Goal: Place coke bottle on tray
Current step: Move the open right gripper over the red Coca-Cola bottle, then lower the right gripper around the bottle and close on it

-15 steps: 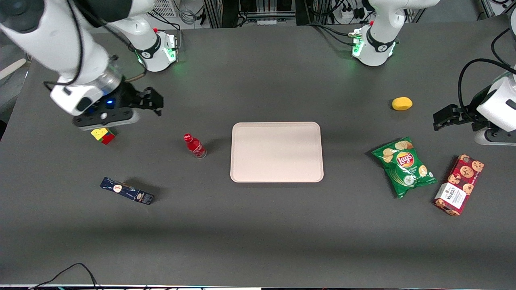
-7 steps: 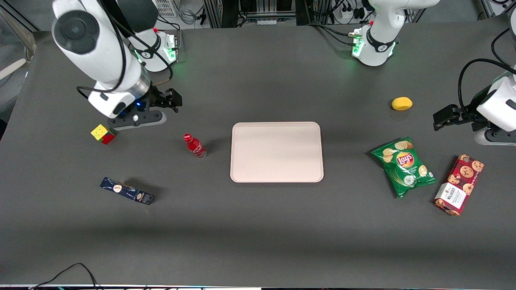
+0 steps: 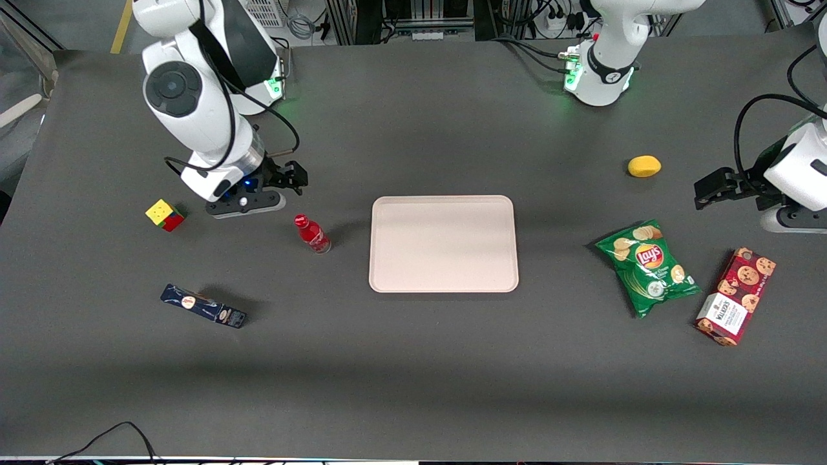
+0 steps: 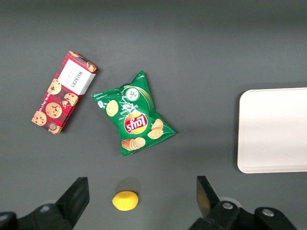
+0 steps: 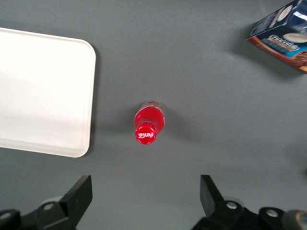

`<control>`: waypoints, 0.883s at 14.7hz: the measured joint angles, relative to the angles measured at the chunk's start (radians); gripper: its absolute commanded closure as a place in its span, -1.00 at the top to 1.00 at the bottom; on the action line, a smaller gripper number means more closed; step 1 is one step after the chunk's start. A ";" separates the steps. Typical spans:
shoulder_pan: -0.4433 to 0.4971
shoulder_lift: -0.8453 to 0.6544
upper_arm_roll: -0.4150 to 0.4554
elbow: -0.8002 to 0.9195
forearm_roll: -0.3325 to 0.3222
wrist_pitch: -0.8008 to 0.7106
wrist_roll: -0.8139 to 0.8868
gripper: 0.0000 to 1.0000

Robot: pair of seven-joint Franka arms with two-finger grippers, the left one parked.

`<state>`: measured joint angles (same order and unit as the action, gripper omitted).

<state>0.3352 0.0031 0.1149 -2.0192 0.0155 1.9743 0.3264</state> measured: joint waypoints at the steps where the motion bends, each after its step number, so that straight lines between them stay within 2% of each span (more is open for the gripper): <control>1: 0.001 -0.001 0.001 -0.046 0.000 0.050 0.000 1.00; 5: 0.001 -0.001 0.006 -0.146 0.000 0.159 0.000 1.00; 13: 0.001 0.067 0.008 -0.166 -0.018 0.296 0.000 1.00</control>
<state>0.3361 0.0697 0.1232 -2.1856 -0.0027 2.2708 0.3264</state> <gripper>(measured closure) 0.000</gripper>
